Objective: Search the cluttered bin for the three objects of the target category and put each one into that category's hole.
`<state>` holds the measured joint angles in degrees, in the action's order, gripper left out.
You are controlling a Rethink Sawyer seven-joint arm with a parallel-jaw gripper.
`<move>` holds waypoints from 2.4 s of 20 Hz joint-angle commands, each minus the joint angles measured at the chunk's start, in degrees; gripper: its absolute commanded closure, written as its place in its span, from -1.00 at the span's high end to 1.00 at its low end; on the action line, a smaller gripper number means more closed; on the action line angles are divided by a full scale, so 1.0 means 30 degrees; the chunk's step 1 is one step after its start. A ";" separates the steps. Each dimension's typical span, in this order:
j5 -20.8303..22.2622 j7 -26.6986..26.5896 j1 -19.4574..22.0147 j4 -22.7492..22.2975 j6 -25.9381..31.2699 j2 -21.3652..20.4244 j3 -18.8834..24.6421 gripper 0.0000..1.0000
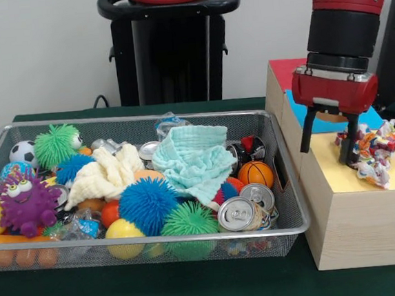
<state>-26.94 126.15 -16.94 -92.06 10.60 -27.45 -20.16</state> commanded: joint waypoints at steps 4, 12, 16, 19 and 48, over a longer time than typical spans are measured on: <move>0.1068 0.1987 0.0016 0.0604 0.3484 -0.0414 -0.0609 1.00; 0.1438 0.2124 -0.0585 0.1351 0.3641 -0.0272 -0.2150 1.00; 0.0696 0.2854 -0.0518 0.1342 0.3512 -0.0905 -0.2240 1.00; -0.0658 0.4693 -0.0696 0.1110 0.3371 -0.1148 -0.2374 1.00; -0.5364 0.8660 -0.0443 -0.3461 -0.3373 -0.1453 0.0790 1.00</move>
<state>-39.92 135.16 -21.35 -95.36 6.07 -33.46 -28.42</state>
